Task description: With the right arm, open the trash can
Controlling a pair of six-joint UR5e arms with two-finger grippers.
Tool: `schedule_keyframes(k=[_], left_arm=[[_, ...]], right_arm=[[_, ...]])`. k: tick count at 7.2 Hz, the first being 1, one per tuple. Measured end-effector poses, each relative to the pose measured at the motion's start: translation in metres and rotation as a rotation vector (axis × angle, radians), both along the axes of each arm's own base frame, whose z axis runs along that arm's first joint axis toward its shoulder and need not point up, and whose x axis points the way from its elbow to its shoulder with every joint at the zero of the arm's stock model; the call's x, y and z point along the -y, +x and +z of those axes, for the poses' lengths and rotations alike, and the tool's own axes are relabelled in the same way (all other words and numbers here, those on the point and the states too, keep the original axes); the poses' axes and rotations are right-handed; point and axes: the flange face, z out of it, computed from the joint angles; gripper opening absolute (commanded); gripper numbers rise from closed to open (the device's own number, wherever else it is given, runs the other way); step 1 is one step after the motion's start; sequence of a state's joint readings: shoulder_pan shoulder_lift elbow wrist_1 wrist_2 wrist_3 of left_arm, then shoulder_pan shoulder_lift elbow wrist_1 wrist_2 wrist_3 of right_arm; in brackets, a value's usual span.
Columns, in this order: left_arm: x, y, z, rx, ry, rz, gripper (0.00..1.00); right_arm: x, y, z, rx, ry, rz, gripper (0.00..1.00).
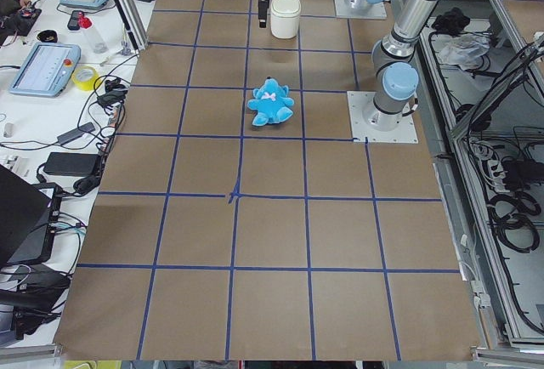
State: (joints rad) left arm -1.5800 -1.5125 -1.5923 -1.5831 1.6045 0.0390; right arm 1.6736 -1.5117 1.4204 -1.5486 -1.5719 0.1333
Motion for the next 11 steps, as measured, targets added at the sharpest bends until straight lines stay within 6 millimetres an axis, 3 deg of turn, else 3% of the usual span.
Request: schedule_keyframes(k=[1, 2, 3, 4, 6, 8, 9, 11], left_arm=[[0.0, 0.0, 0.0, 0.0, 0.0, 0.0, 1.0], [0.0, 0.0, 0.0, 0.0, 0.0, 0.0, 1.0], [0.0, 0.0, 0.0, 0.0, 0.0, -0.001, 1.0], [0.0, 0.0, 0.0, 0.0, 0.0, 0.0, 1.0], [0.0, 0.0, 0.0, 0.0, 0.0, 0.0, 1.0], [0.0, 0.0, 0.0, 0.0, 0.0, 0.0, 1.0], [0.0, 0.0, 0.0, 0.0, 0.0, 0.0, 1.0], [0.0, 0.0, 0.0, 0.0, 0.0, -0.001, 1.0]], right_arm=[[0.001, 0.0, 0.0, 0.0, -0.002, -0.005, 1.0], [0.001, 0.0, -0.001, 0.001, -0.003, -0.015, 0.93], [0.001, 0.001, -0.001, 0.003, -0.003, -0.036, 0.53], [0.001, 0.003, -0.002, 0.005, 0.0, -0.062, 0.31], [-0.003, 0.007, -0.006, 0.003, 0.015, -0.084, 0.0], [-0.008, 0.015, -0.015, -0.002, 0.037, -0.081, 0.0], [-0.016, 0.025, -0.029, -0.012, 0.068, -0.075, 0.0], [-0.036, 0.042, -0.08, -0.042, 0.143, -0.061, 0.0]])
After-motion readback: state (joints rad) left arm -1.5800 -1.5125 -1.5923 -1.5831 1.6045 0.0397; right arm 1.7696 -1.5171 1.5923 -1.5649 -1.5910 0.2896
